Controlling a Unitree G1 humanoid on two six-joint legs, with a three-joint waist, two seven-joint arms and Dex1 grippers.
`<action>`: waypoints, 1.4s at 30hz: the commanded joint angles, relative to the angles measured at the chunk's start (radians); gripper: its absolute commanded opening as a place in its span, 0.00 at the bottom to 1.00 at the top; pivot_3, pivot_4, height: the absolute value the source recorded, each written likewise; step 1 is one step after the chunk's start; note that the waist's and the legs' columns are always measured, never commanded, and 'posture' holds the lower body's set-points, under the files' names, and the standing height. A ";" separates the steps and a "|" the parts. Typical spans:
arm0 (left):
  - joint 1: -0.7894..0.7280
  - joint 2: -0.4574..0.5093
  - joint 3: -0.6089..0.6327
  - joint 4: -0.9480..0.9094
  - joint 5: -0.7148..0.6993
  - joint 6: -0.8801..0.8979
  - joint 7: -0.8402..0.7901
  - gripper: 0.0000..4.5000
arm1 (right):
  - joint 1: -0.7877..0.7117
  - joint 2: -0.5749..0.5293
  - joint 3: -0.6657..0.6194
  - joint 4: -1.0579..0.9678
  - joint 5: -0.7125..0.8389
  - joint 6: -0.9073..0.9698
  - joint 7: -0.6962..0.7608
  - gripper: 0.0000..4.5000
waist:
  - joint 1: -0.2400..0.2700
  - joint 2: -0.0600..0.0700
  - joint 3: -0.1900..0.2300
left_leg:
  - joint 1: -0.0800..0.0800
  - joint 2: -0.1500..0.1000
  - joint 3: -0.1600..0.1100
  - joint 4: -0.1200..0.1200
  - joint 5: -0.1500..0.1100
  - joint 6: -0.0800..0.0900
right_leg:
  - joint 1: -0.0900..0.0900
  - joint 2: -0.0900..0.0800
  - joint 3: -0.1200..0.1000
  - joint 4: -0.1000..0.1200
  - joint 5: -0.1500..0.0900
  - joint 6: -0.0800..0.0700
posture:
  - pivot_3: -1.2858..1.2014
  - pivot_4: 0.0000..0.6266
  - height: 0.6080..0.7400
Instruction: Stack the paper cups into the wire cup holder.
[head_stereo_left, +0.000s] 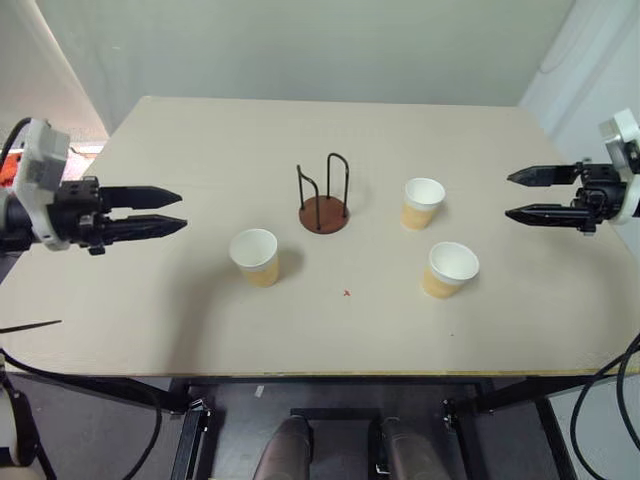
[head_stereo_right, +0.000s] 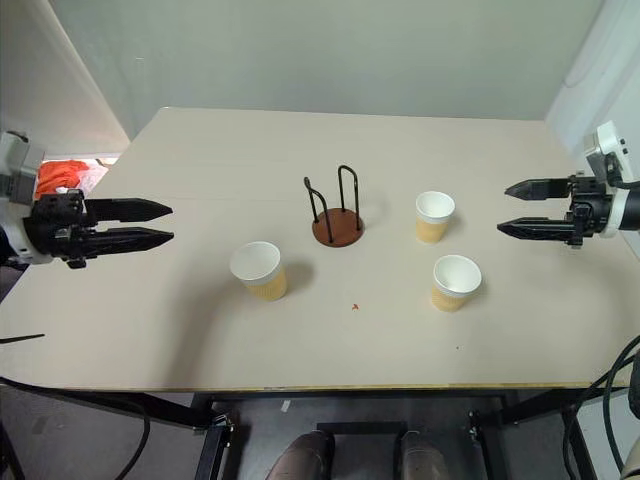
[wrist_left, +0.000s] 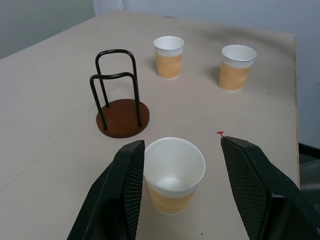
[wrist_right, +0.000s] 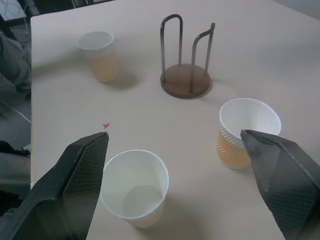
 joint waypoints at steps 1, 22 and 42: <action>-0.037 0.004 -0.002 0.013 0.008 -0.010 -0.013 0.58 | 0.005 -0.034 -0.055 -0.039 0.029 0.010 0.004 1.00 | 0.000 0.000 0.000 | 0.000 0.000 0.000 0.000 0.000 0.000 | 0.000 0.000 0.000 0.000 0.000 0.000 | 0.52 0.24 1.00; -0.377 -0.478 -0.327 0.327 0.392 -0.269 0.372 0.58 | 0.167 -0.034 -0.171 -0.245 0.069 0.082 -0.071 1.00 | 0.005 0.000 0.000 | 0.000 -0.002 0.001 0.009 0.003 0.005 | 0.008 -0.002 0.000 -0.004 0.011 0.017 | 0.52 0.24 1.00; -0.552 -0.740 -0.332 0.672 0.512 -0.344 0.572 0.58 | 0.308 -0.045 -0.250 -0.369 0.101 0.134 -0.153 1.00 | 0.026 0.000 0.000 | -0.002 -0.010 0.001 0.016 0.004 0.013 | 0.018 -0.001 0.008 -0.019 0.014 0.030 | 0.52 0.24 1.00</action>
